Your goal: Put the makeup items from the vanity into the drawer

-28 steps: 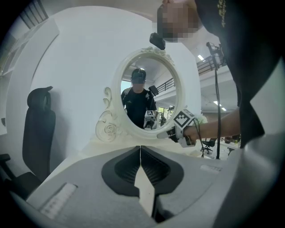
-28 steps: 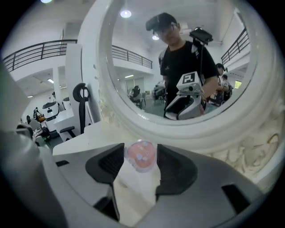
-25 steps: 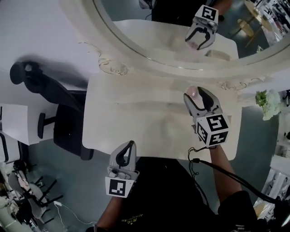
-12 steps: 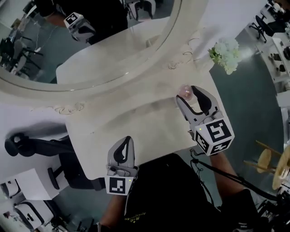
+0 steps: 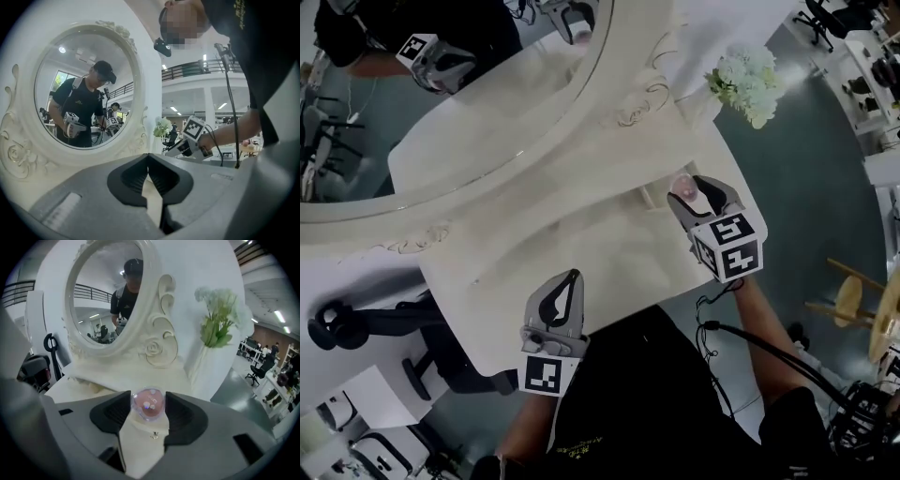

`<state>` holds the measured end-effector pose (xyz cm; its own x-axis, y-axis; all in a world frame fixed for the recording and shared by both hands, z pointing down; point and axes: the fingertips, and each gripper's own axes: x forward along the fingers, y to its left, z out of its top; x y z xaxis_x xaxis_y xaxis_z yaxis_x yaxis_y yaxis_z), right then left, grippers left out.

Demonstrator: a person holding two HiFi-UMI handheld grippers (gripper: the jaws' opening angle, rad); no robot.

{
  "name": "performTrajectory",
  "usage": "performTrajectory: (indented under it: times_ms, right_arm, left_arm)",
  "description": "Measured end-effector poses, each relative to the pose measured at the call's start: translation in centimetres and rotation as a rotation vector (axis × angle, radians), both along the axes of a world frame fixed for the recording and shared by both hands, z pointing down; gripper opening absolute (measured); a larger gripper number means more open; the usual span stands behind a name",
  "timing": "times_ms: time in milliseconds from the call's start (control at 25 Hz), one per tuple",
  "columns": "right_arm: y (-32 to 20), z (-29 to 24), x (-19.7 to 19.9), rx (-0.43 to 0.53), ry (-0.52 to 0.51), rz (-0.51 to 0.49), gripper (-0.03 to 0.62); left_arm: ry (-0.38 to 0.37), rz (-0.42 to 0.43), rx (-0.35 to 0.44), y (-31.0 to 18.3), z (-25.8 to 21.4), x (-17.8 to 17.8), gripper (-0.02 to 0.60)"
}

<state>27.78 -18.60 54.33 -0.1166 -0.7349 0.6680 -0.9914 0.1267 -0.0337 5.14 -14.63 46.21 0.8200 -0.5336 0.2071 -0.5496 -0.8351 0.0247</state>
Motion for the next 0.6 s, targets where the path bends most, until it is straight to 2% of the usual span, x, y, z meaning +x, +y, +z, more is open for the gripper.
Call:
performTrajectory:
  times_ms: [240,600]
  right_arm:
    - [-1.5,5.2,0.3,-0.157,-0.006,-0.043,0.23]
    - [-1.4,9.2,-0.4,-0.294,-0.001,-0.109,0.23]
  left_arm:
    - [-0.034,-0.049,-0.039,-0.8,2.1,-1.9,0.021]
    - [-0.045,-0.098,-0.077,-1.7,3.9,-3.6,0.021]
